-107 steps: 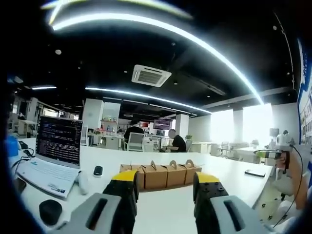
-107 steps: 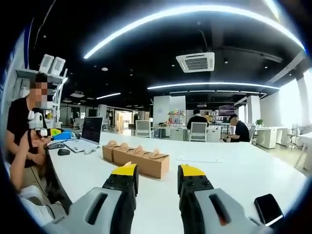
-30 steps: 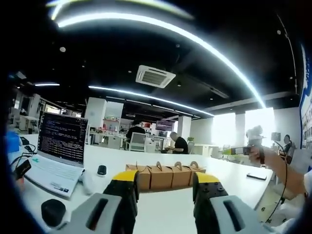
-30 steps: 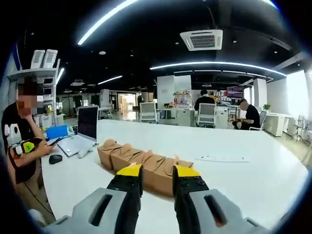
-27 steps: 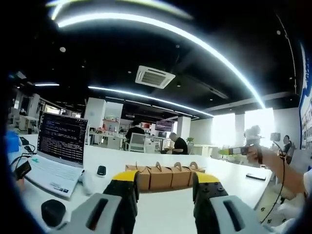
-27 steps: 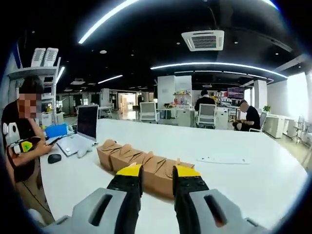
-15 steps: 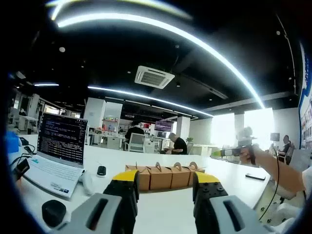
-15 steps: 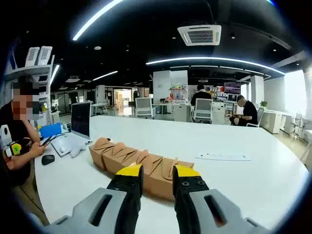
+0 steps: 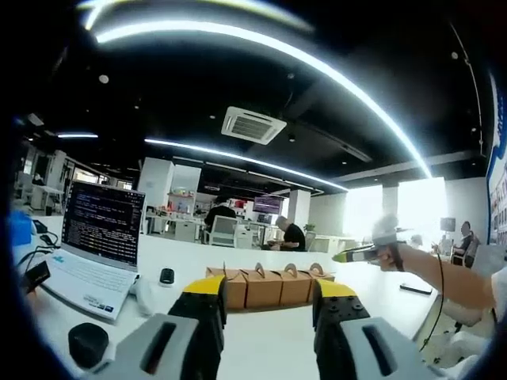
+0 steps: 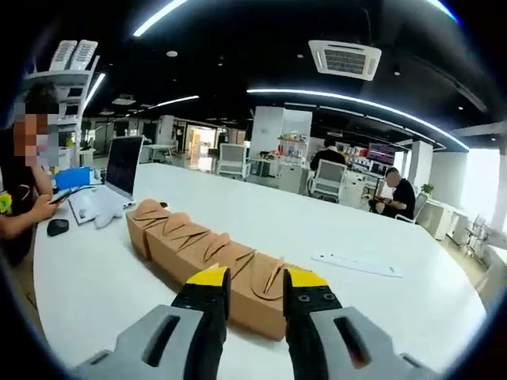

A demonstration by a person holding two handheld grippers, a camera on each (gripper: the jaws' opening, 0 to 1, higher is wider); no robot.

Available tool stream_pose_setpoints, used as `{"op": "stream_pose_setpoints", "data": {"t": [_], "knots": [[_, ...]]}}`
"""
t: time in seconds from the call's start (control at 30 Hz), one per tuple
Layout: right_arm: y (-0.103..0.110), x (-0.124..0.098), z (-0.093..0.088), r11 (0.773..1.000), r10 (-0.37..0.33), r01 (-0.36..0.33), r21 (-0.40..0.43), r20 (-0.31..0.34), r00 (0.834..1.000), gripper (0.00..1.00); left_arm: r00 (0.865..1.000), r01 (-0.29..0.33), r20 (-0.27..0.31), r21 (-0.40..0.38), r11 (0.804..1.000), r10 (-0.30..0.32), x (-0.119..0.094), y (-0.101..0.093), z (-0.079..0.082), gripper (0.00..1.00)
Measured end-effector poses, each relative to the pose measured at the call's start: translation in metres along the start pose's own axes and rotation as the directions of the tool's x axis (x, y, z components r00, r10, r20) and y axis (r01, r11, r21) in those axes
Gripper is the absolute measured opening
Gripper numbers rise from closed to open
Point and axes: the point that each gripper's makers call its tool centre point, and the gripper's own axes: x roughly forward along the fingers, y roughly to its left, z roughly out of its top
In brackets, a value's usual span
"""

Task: Pick up one paper box from the group, open the paper box, and remove the item inside

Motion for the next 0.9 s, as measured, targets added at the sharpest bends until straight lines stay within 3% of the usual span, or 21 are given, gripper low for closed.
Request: {"op": "stream_pose_setpoints", "data": {"t": [0.37, 0.8, 0.9], "knots": [[-0.015, 0.024, -0.012, 0.998, -0.035, 0.038, 0.045, -0.054, 0.998, 0.27, 1.000, -0.010, 0.013, -0.007, 1.000, 0.011, -0.004, 0.005, 0.005, 0.43], [-0.011, 0.046, -0.027, 0.997, -0.047, 0.055, 0.056, -0.121, 0.991, 0.27, 1.000, -0.010, 0.011, -0.003, 1.000, 0.010, -0.002, 0.005, 0.004, 0.42], [-0.010, 0.053, -0.028, 0.994, -0.027, 0.038, 0.099, -0.112, 0.993, 0.27, 1.000, -0.011, 0.010, -0.004, 1.000, 0.011, -0.001, 0.005, 0.003, 0.42]]}}
